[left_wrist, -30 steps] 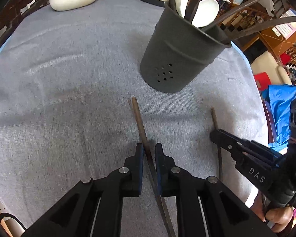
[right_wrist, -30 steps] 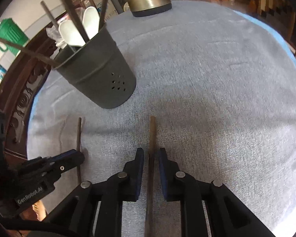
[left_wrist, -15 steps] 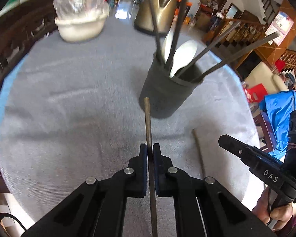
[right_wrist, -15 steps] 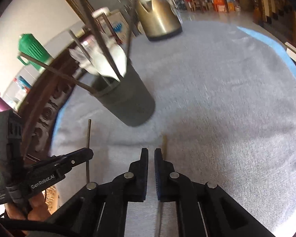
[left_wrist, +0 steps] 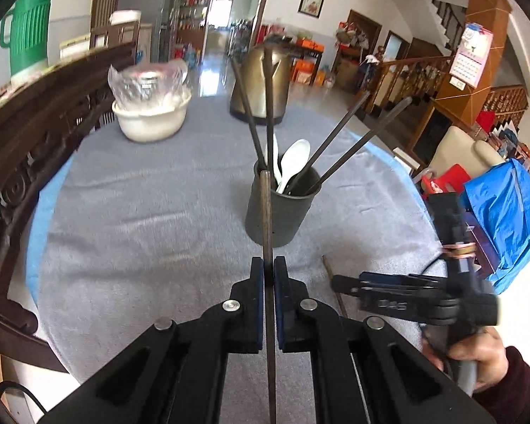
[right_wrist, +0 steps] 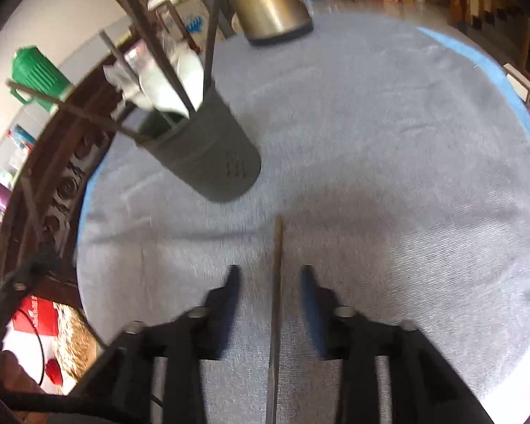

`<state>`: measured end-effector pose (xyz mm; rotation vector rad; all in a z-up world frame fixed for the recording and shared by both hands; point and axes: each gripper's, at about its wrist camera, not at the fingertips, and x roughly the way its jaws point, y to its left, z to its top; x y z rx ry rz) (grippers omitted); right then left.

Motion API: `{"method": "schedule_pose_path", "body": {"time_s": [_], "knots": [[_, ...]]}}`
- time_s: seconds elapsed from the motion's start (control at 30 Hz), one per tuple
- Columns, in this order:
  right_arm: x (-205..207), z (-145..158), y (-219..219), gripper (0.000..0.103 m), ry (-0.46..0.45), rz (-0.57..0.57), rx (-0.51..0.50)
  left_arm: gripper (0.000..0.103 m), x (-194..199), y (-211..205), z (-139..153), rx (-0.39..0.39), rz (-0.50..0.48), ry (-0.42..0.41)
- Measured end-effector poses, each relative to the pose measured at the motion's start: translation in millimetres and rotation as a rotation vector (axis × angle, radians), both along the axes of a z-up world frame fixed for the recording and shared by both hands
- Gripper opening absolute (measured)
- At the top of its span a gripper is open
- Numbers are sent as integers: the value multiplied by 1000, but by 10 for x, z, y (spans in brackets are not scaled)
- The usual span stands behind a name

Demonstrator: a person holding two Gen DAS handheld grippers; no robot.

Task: Organize utensils
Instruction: 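Lift both held chopsticks upright and carry them over the grey cup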

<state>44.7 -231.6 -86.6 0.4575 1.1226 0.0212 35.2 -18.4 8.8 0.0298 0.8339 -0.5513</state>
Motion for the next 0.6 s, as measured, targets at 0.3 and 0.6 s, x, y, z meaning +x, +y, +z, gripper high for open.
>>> {"method": "schedule_pose_path", "body": {"time_s": [0.3,0.6], "knots": [[178,-266,320,16,74,57,-197,6,-41,30,35,13,-2,-66],[54,-209,246,6,35,46,-174,6,-102,-20,85,63,15,-95]]}}
